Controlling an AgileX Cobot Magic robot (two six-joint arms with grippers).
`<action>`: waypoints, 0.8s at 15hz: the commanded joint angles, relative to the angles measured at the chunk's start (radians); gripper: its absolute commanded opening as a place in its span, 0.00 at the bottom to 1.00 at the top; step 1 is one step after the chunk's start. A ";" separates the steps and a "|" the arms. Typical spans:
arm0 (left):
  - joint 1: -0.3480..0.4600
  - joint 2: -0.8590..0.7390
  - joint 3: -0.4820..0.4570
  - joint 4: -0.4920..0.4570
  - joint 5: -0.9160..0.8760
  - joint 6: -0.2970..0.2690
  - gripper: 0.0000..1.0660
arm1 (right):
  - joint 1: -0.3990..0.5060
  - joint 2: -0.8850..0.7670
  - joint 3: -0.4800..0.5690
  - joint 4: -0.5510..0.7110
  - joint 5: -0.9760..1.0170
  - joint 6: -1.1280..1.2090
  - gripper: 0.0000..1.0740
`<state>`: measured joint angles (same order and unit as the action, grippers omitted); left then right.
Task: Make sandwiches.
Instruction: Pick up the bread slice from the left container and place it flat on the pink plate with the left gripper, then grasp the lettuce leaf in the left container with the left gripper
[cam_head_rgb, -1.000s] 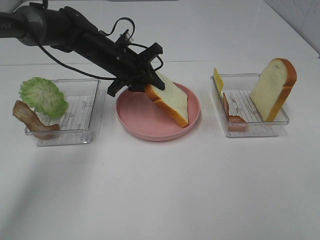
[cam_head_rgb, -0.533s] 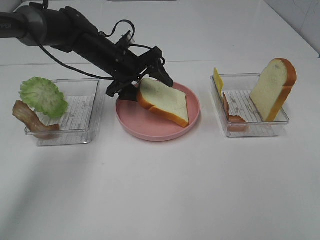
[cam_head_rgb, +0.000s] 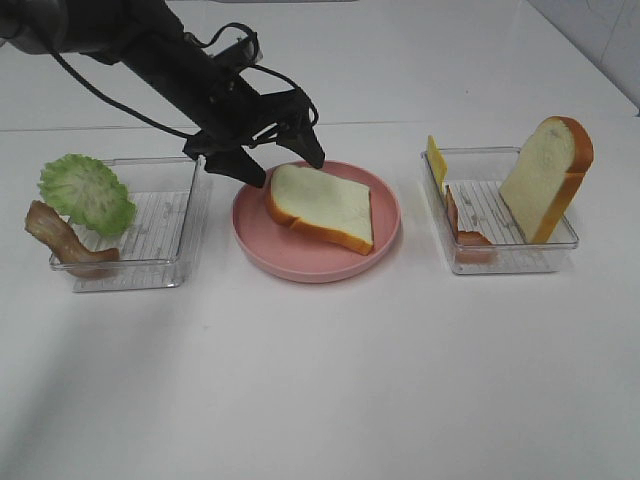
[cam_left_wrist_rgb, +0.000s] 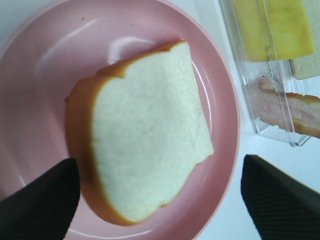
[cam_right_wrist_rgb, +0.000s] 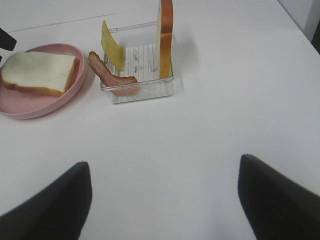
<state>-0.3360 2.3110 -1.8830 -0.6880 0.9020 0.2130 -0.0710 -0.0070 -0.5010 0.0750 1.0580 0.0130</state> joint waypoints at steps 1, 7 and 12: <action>-0.005 -0.061 -0.001 0.102 0.013 -0.067 0.78 | -0.007 -0.013 0.003 0.002 -0.005 -0.007 0.70; -0.003 -0.240 -0.001 0.533 0.221 -0.414 0.76 | -0.007 -0.013 0.003 0.002 -0.005 -0.007 0.70; 0.018 -0.307 -0.001 0.697 0.387 -0.490 0.75 | -0.007 -0.013 0.003 0.003 -0.005 -0.007 0.70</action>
<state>-0.3180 2.0100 -1.8830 0.0000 1.2110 -0.2630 -0.0710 -0.0070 -0.5010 0.0750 1.0580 0.0130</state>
